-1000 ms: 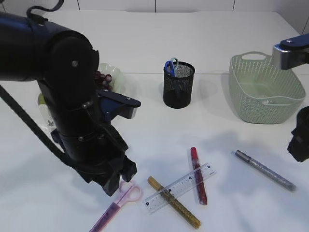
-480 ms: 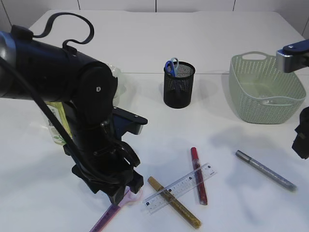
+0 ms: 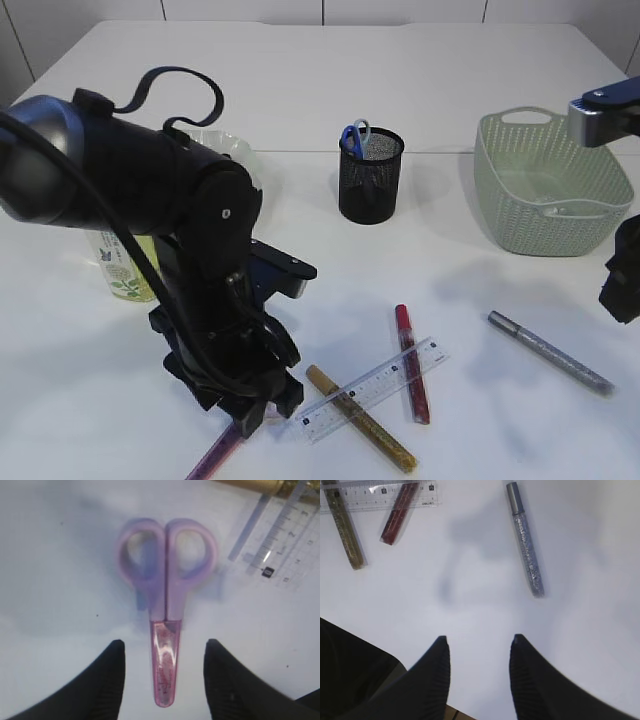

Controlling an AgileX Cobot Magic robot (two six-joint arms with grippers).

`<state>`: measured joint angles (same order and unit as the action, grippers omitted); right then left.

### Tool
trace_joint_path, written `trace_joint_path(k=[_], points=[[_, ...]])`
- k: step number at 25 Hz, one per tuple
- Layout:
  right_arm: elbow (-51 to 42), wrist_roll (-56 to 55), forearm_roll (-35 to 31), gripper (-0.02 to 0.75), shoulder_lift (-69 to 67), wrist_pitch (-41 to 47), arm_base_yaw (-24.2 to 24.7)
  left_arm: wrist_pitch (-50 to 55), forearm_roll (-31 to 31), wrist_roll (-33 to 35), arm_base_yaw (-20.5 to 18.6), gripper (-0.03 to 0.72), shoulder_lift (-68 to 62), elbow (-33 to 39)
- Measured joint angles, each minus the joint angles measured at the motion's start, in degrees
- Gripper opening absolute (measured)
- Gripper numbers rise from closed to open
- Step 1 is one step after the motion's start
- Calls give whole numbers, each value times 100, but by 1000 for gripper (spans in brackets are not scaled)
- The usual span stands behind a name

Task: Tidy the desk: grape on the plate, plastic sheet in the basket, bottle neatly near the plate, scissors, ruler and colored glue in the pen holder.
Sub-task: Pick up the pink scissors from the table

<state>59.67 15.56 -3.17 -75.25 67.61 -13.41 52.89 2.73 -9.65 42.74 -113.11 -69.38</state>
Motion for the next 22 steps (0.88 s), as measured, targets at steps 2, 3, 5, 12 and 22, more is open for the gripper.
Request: trace_joint_path(k=[2, 3, 5, 12, 22], points=[[0, 0, -10, 323, 0, -12, 0, -92, -9, 15, 54, 370, -54, 0], [0, 2, -8, 323, 0, -24, 0, -145, -9, 14, 94, 370, -54, 0], [0, 2, -8, 323, 0, -24, 0, -226, -22, 14, 127, 370, -62, 0], [0, 12, -8, 323, 0, -69, 0, -283, -125, 18, 150, 364, -209, 0], [0, 25, -12, 323, 0, -69, 0, -292, -136, 27, 150, 363, -483, -4]])
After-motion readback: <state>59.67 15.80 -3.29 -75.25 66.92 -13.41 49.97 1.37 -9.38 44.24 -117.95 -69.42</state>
